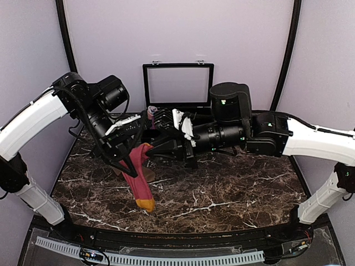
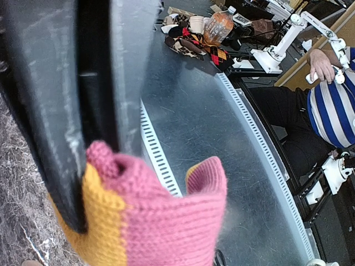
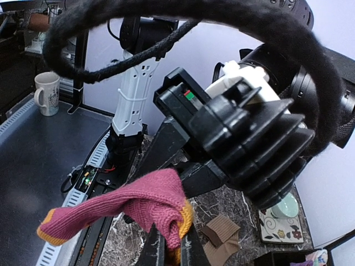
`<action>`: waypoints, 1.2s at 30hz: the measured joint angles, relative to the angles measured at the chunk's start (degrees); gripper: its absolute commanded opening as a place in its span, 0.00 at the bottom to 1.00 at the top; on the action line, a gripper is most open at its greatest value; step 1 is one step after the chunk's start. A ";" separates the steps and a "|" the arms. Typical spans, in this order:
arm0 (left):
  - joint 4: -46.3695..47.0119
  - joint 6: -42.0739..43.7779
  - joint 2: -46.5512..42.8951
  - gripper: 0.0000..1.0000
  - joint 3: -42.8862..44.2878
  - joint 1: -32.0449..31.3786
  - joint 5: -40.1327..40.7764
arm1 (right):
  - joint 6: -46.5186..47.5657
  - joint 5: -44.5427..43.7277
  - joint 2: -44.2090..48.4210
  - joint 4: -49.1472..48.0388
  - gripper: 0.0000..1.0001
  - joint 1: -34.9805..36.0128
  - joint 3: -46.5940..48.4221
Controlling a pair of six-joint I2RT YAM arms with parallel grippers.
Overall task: Roll the socks
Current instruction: Roll the sock.
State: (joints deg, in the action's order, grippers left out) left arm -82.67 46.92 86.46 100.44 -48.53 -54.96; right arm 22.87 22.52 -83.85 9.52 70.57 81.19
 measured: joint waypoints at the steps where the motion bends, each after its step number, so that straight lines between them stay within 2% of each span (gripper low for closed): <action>1: -0.15 0.00 0.00 0.00 0.04 0.00 0.15 | -0.79 -0.33 0.00 0.15 0.00 0.00 0.09; 7: 0.59 -0.31 0.07 0.00 1.01 0.00 3.96 | -1.97 -3.37 0.00 0.92 0.00 0.26 0.55; 13: 11.10 -3.15 -3.04 0.00 -3.04 -0.02 20.55 | -8.07 -10.19 -1.03 1.51 0.00 0.17 0.55; 21: 29.68 -1.64 -12.39 0.00 -15.32 -2.60 44.44 | -23.41 -20.55 -4.59 -3.10 0.00 0.15 0.42; 24: 35.74 0.24 -14.56 0.00 -18.86 -3.72 50.73 | -30.77 -24.68 -4.52 -9.66 0.00 0.15 -2.78; 29: 46.25 4.76 -18.34 0.00 -26.03 -4.83 58.47 | -42.58 -27.91 -4.33 -20.04 0.00 -0.24 -8.66; 36: 61.79 14.08 -24.15 0.00 -34.73 -7.37 66.40 | -57.77 -27.93 -5.09 -25.77 0.00 -1.38 -8.85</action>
State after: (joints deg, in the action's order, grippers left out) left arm -20.88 60.99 62.30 65.71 -55.90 11.44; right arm -34.89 -5.41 -88.95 -16.25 69.19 72.34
